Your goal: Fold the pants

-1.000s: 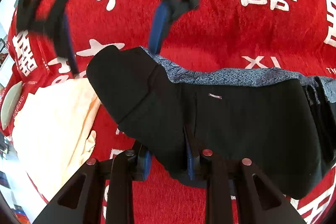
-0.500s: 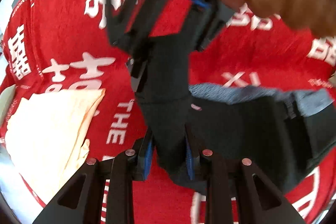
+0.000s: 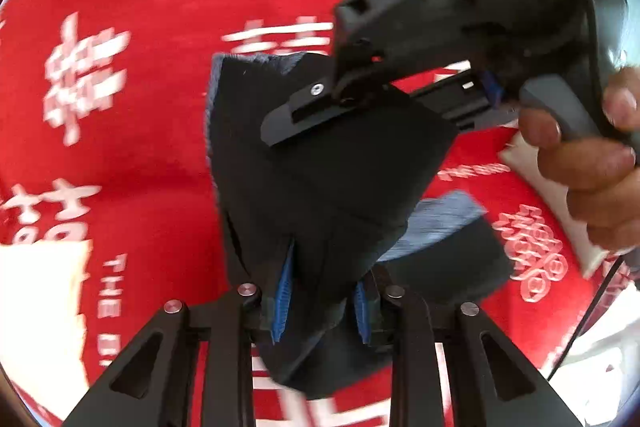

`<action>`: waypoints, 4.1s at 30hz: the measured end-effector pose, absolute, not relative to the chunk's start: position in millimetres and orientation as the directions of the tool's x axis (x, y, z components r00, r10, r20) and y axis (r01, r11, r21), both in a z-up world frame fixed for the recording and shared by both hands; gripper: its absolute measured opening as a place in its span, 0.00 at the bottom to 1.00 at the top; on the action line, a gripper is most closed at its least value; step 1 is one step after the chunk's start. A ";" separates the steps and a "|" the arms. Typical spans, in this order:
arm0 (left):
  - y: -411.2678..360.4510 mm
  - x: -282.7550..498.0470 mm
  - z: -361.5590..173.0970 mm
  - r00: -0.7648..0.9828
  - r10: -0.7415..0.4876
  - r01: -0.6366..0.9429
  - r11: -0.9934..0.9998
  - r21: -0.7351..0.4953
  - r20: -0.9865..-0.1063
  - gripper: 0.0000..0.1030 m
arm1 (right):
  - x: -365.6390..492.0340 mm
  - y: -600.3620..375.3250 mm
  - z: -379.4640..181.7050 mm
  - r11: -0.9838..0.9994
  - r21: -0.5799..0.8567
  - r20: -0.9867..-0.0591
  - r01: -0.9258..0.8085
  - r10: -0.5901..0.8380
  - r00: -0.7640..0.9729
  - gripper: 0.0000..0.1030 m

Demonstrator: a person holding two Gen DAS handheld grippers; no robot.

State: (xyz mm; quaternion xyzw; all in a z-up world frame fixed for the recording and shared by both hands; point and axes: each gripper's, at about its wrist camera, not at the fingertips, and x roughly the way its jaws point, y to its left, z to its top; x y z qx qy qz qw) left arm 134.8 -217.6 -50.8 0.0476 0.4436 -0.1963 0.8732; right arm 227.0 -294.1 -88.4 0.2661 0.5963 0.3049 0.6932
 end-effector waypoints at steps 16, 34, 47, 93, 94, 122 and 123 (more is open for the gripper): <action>-398.6 96.2 -153.5 0.305 -0.277 0.620 0.784 -0.031 -0.911 0.27 | 143.6 -507.8 -191.3 0.733 0.641 -0.767 0.225 0.607 0.209 0.15; -323.8 135.5 -104.7 0.326 -0.226 0.475 0.879 -0.048 -0.918 0.63 | 128.1 -523.2 -186.5 0.888 0.401 -0.914 0.225 0.372 0.160 0.29; -237.7 261.9 -179.3 0.279 -0.030 0.057 0.998 -0.015 -0.960 0.63 | 216.4 -483.8 -178.4 0.942 0.306 -0.934 0.135 0.270 0.234 0.20; -223.2 172.4 -174.0 0.194 0.024 0.106 0.993 0.045 -0.981 0.81 | 109.6 -424.5 -178.1 0.992 0.099 -0.978 0.080 0.082 0.191 0.48; -223.3 171.5 -173.4 0.194 0.024 0.106 0.993 0.045 -0.981 0.81 | 109.8 -424.7 -178.2 0.992 0.100 -0.978 0.081 0.083 0.191 0.48; -224.5 169.2 -174.2 0.195 0.033 0.123 0.991 0.058 -0.980 0.88 | 104.4 -425.8 -176.3 0.989 0.115 -0.975 0.097 0.094 0.203 0.65; -224.7 169.4 -174.4 0.194 0.034 0.123 0.991 0.059 -0.980 0.88 | 104.7 -425.7 -176.7 0.989 0.114 -0.975 0.097 0.093 0.202 0.65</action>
